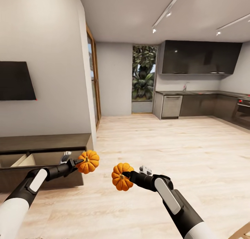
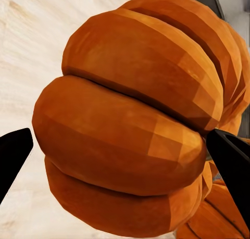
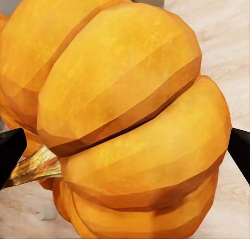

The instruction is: Place each of the two pumpkins and all three candles from the living room inside a cabinet in the living room (use any cabinet), then make sure every cabinet is closed, and position the cauldron so it is next to a table in the living room.

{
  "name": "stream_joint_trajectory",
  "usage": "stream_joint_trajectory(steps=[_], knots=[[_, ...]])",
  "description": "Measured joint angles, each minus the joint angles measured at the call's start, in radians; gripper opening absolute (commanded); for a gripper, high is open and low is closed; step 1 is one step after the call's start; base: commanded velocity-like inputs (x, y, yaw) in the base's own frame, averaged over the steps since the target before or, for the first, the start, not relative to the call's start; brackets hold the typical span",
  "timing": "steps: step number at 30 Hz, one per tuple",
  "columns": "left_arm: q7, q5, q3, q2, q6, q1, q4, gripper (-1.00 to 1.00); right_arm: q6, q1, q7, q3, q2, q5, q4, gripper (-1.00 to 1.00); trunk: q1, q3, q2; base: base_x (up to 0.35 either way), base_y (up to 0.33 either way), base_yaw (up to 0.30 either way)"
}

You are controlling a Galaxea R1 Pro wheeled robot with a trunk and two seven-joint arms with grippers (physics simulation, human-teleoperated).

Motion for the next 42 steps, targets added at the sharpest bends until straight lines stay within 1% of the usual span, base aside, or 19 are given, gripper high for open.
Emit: stream_joint_trajectory(steps=[2, 6, 9, 10, 13, 15, 21, 36, 42], knots=[[0.000, -0.004, 0.008, 0.001, -0.002, 0.000, 0.000, -1.00, 0.000, 0.000, -0.001, 0.000, 0.000, 0.001, 0.000, -1.00, 0.000, -0.003, 0.000, 0.025, 0.003, 0.104], [-0.002, 0.000, 0.042, 0.003, 0.000, 0.001, -0.002, -1.00, 0.000, 0.000, -0.001, 0.000, 0.000, 0.000, 0.000, -1.00, 0.000, -0.010, 0.000, 0.009, 0.001, 0.104], [-0.002, -0.002, 0.052, 0.002, 0.001, 0.001, -0.003, -1.00, 0.000, 0.000, -0.002, 0.000, -0.001, 0.000, 0.000, -1.00, 0.000, -0.014, 0.000, 0.002, 0.000, 0.105], [-0.002, -0.001, 0.054, 0.002, 0.002, 0.002, -0.003, -1.00, 0.000, 0.000, -0.001, 0.000, -0.001, 0.000, 0.000, -1.00, 0.000, -0.016, 0.000, 0.001, 0.000, 0.105], [-0.002, 0.003, 0.056, 0.003, 0.009, 0.002, -0.005, -1.00, 0.000, 0.000, -0.001, 0.000, -0.001, -0.001, 0.000, -1.00, -0.011, -0.011, 0.021, 0.001, 0.000, 0.105], [-0.002, -0.001, 0.057, 0.002, 0.013, 0.002, -0.006, -1.00, 0.000, 0.000, 0.000, 0.000, -0.001, 0.000, 0.000, -1.00, -0.011, -0.014, 0.021, 0.000, 0.000, 0.105], [-0.003, 0.002, 0.058, 0.003, 0.017, 0.003, -0.009, -1.00, 0.000, 0.001, 0.000, 0.000, -0.002, 0.000, 0.000, -1.00, -0.011, -0.024, 0.021, 0.000, 0.000, 0.105], [-0.004, 0.002, 0.059, 0.006, 0.023, 0.002, -0.004, -1.00, 0.000, 0.001, 0.003, 0.000, -0.003, -0.001, 0.000, -1.00, -0.069, -0.001, 0.126, 0.000, 0.000, 0.103], [-0.004, 0.002, 0.059, 0.006, 0.024, 0.002, -0.002, -1.00, -0.003, 0.001, 0.004, 0.000, -0.004, -0.002, -0.011, -1.00, -0.092, 0.015, 0.168, 0.000, 0.000, 0.026]])
